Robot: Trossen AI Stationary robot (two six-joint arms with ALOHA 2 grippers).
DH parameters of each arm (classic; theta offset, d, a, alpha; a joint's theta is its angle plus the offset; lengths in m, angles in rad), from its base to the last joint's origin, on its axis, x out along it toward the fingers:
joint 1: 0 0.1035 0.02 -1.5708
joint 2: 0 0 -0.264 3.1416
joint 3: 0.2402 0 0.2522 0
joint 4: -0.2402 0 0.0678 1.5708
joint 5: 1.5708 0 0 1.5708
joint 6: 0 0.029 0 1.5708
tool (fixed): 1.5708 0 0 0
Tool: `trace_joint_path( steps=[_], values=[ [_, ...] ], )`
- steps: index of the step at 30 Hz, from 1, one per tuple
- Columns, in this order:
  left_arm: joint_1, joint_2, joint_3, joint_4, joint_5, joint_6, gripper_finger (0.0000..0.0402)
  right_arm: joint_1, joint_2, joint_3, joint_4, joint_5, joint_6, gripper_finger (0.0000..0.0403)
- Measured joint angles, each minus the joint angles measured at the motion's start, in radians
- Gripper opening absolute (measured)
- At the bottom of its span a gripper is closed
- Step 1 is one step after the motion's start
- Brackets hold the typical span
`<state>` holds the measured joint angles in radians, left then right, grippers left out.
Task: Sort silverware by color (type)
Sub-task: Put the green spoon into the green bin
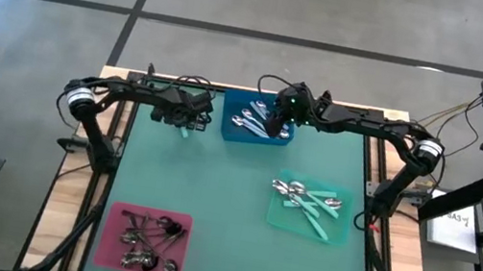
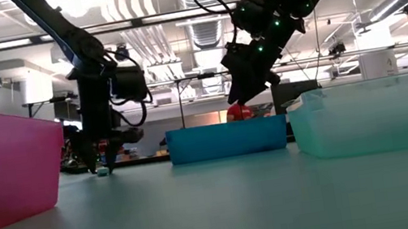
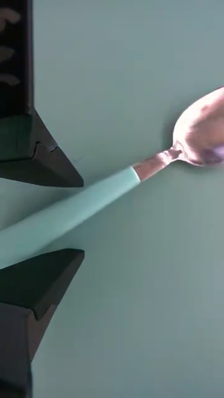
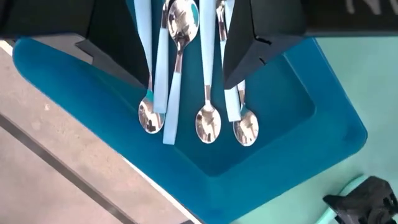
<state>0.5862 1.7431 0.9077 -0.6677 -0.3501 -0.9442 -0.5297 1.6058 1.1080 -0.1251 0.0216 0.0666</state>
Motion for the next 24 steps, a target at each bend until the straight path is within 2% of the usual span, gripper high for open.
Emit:
trace_joint_path(
  steps=[5, 12, 19, 24],
  values=[
    [0.000, 0.036, 0.001, 0.027, 0.010, 0.090, 0.0144, 0.000, 0.000, 0.000, -0.003, -0.003, -0.011, 0.0194],
    [-0.003, 0.020, -0.003, 0.042, 0.037, 0.136, 0.0039, 0.000, 0.000, -0.003, -0.037, -0.003, -0.016, 0.0194],
    [-0.018, -0.029, -0.008, 0.048, 0.046, 0.255, 0.0039, 0.002, 0.000, -0.005, -0.096, -0.002, -0.017, 0.0194],
    [-0.040, -0.110, -0.013, 0.036, 0.102, 0.350, 0.0039, 0.002, 0.000, -0.005, -0.133, -0.003, -0.014, 0.0194]
  ],
)
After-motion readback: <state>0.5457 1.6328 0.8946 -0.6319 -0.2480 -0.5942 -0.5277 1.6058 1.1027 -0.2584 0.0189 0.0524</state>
